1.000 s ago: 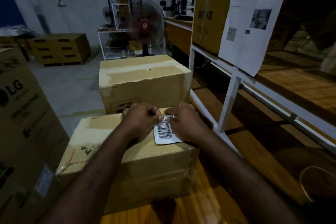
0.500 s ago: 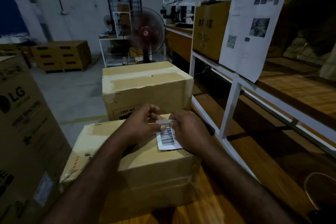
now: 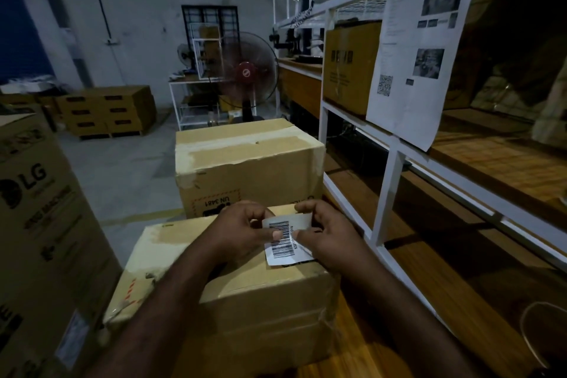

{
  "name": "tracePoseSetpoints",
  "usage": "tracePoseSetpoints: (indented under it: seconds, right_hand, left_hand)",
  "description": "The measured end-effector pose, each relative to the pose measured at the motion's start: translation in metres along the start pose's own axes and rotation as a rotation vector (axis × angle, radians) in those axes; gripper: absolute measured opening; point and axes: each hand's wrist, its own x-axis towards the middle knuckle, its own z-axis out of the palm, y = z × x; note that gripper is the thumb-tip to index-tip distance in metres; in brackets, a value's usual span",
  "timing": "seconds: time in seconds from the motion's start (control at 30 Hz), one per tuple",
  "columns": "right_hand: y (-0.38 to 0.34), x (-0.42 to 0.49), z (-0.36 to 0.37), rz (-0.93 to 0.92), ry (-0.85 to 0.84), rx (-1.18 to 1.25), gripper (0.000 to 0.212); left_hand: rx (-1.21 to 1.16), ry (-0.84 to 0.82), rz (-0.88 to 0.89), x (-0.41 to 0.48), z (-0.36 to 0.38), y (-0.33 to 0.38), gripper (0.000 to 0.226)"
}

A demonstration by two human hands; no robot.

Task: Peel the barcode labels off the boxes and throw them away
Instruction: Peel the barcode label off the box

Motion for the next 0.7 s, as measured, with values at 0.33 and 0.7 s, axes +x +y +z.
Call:
tracePoseSetpoints:
  seconds: [0.33, 0.7]
  right_hand:
    - [0.009, -0.008, 0.007, -0.159, 0.138, -0.198, 0.016]
    - [0.019, -0.011, 0.011, -0.386, 0.264, -0.125, 0.023]
  left_hand:
    - [-0.185, -0.027, -0.038, -0.01, -0.001, 0.01, 0.018]
    - [-0.117, -0.158, -0.023, -0.012, -0.006, 0.016, 0.02]
